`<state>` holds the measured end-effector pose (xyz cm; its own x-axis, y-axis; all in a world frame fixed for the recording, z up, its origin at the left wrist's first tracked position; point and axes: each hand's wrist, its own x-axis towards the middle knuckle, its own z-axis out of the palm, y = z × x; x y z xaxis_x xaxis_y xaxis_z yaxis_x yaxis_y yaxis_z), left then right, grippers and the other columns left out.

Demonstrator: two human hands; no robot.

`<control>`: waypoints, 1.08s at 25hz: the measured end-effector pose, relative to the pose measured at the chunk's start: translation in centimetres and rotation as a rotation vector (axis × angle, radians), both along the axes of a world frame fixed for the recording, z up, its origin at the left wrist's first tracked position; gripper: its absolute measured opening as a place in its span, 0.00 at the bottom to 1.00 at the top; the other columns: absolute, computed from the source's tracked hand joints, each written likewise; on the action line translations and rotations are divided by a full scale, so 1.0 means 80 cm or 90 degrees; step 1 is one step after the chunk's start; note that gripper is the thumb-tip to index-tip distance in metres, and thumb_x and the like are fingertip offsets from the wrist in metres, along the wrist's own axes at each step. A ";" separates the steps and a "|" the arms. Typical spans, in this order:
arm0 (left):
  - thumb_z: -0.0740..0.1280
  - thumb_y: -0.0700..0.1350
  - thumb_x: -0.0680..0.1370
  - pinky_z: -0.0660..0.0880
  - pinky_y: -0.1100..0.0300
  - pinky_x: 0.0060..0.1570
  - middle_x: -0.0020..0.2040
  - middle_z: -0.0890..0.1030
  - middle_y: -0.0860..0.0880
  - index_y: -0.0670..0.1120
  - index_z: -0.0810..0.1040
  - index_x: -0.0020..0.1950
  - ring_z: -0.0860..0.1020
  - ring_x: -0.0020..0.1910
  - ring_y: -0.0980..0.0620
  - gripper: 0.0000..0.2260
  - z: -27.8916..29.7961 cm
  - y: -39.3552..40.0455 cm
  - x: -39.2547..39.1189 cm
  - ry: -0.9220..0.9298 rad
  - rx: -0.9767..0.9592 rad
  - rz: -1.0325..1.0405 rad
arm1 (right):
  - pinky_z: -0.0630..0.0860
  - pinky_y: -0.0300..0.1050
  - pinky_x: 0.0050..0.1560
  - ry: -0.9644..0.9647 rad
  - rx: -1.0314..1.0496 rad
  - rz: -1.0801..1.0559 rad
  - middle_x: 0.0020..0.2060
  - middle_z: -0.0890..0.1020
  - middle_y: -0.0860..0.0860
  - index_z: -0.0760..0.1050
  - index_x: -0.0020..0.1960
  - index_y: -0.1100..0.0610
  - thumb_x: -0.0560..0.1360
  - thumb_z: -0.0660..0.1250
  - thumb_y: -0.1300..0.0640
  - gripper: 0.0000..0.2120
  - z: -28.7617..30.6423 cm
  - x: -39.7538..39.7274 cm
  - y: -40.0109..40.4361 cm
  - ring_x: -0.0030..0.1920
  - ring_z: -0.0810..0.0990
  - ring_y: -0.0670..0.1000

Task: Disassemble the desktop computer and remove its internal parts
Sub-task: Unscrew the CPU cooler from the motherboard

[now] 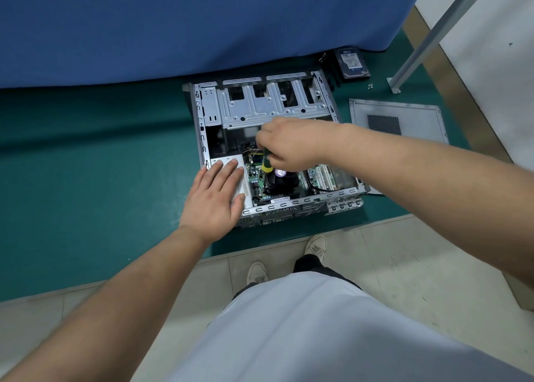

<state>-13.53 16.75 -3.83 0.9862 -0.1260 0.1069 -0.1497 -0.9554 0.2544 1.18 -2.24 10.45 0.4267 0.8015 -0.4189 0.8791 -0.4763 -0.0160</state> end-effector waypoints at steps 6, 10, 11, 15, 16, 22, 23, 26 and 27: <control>0.55 0.55 0.82 0.54 0.43 0.79 0.79 0.69 0.48 0.46 0.71 0.78 0.64 0.78 0.42 0.26 -0.002 -0.001 0.000 -0.010 -0.006 0.001 | 0.61 0.45 0.31 -0.251 -0.039 -0.122 0.32 0.75 0.50 0.71 0.67 0.52 0.82 0.45 0.33 0.30 -0.019 -0.016 0.000 0.33 0.74 0.55; 0.56 0.55 0.82 0.55 0.43 0.79 0.78 0.69 0.48 0.46 0.71 0.77 0.65 0.78 0.42 0.26 -0.004 0.000 0.000 -0.017 -0.008 0.002 | 0.70 0.50 0.40 -0.085 0.055 -0.210 0.54 0.78 0.56 0.70 0.65 0.56 0.78 0.70 0.42 0.24 -0.022 -0.013 0.005 0.49 0.80 0.60; 0.56 0.55 0.82 0.55 0.43 0.79 0.78 0.69 0.48 0.46 0.71 0.77 0.65 0.78 0.42 0.26 -0.005 0.000 0.001 -0.020 -0.009 0.002 | 0.71 0.49 0.44 -0.003 0.091 -0.224 0.57 0.75 0.55 0.72 0.64 0.55 0.76 0.74 0.46 0.23 -0.021 -0.012 0.005 0.51 0.79 0.58; 0.56 0.55 0.82 0.55 0.43 0.79 0.78 0.69 0.48 0.46 0.71 0.78 0.65 0.78 0.42 0.26 -0.006 0.000 0.000 -0.021 -0.011 0.005 | 0.68 0.45 0.48 0.071 0.110 -0.193 0.57 0.75 0.54 0.73 0.65 0.54 0.78 0.72 0.52 0.19 -0.016 -0.014 0.008 0.57 0.77 0.57; 0.56 0.55 0.82 0.55 0.43 0.79 0.78 0.69 0.48 0.46 0.71 0.77 0.65 0.78 0.42 0.26 -0.007 0.000 0.000 -0.023 -0.011 0.005 | 0.68 0.47 0.45 0.030 0.091 -0.202 0.54 0.77 0.54 0.71 0.67 0.54 0.80 0.68 0.46 0.20 -0.016 -0.016 0.009 0.53 0.78 0.58; 0.56 0.55 0.82 0.55 0.43 0.79 0.78 0.70 0.47 0.46 0.71 0.77 0.65 0.78 0.42 0.26 -0.006 0.000 0.000 -0.025 -0.019 0.004 | 0.63 0.47 0.32 -0.111 -0.010 -0.085 0.47 0.80 0.55 0.69 0.65 0.56 0.84 0.56 0.41 0.20 -0.009 -0.018 0.017 0.40 0.74 0.57; 0.56 0.55 0.82 0.55 0.43 0.79 0.78 0.70 0.48 0.46 0.71 0.77 0.65 0.78 0.42 0.26 -0.006 0.000 0.000 -0.023 -0.023 0.004 | 0.69 0.49 0.37 -0.039 -0.023 -0.041 0.54 0.78 0.53 0.70 0.65 0.54 0.84 0.60 0.45 0.16 -0.005 -0.013 0.015 0.46 0.76 0.56; 0.56 0.55 0.81 0.55 0.43 0.79 0.78 0.70 0.47 0.46 0.71 0.77 0.65 0.78 0.42 0.26 -0.006 0.000 0.001 -0.021 -0.024 0.005 | 0.71 0.48 0.46 0.106 0.013 -0.067 0.57 0.74 0.47 0.74 0.64 0.46 0.81 0.67 0.52 0.12 0.010 -0.002 0.006 0.54 0.75 0.52; 0.56 0.55 0.81 0.55 0.43 0.79 0.78 0.70 0.48 0.46 0.71 0.77 0.65 0.78 0.42 0.26 -0.006 0.000 0.001 -0.022 -0.024 0.005 | 0.70 0.47 0.46 0.115 0.037 -0.095 0.56 0.74 0.46 0.74 0.64 0.46 0.80 0.67 0.50 0.13 0.009 -0.003 0.004 0.53 0.74 0.50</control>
<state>-13.46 16.76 -4.31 0.9828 -0.1139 0.1451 -0.1518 -0.9462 0.2856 0.93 -1.89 11.21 0.4652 0.7601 -0.4538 0.7792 -0.5948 -0.1976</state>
